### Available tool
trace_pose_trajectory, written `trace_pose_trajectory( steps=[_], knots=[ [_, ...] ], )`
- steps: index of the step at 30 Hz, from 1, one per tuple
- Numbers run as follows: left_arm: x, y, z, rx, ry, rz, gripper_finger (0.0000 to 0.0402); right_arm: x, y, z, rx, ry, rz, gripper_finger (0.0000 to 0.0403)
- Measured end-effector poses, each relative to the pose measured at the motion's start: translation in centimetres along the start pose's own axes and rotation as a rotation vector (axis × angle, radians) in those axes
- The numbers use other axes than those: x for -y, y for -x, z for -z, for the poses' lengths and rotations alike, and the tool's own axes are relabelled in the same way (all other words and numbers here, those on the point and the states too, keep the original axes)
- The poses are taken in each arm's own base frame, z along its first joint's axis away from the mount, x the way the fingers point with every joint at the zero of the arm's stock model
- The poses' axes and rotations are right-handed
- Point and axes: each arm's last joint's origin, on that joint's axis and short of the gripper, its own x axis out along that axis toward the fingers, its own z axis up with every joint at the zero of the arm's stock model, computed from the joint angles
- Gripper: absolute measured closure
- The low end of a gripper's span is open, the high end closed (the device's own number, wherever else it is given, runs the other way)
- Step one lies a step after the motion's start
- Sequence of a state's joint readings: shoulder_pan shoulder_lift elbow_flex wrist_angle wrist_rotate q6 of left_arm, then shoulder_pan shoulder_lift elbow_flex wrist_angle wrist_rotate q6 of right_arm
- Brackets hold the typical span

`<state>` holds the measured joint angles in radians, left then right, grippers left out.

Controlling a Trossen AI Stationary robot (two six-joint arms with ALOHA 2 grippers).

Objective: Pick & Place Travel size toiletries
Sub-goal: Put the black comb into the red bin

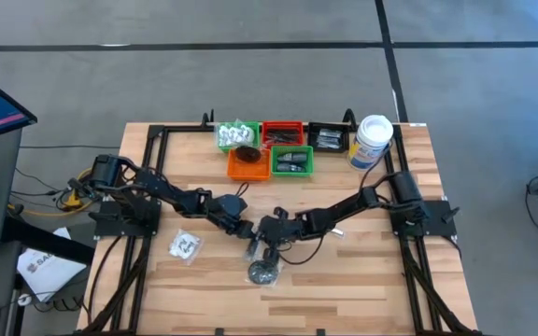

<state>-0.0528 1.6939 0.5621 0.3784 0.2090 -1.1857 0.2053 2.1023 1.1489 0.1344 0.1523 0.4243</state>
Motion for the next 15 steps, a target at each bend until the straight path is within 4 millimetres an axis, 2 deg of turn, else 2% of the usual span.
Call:
trace_pose_trajectory(
  steps=[9,15],
  knots=[
    [0.04,-0.02,0.03,-0.01,-0.005,0.002,0.0245,0.1,-0.19,0.34,-0.025,-0.009,-0.009,0.0403],
    [-0.09,-0.82,0.16,-0.062,-0.005,0.041,0.0245,0.32,-0.26,0.43,-0.036,-0.014,-0.009,0.0403]
  ],
)
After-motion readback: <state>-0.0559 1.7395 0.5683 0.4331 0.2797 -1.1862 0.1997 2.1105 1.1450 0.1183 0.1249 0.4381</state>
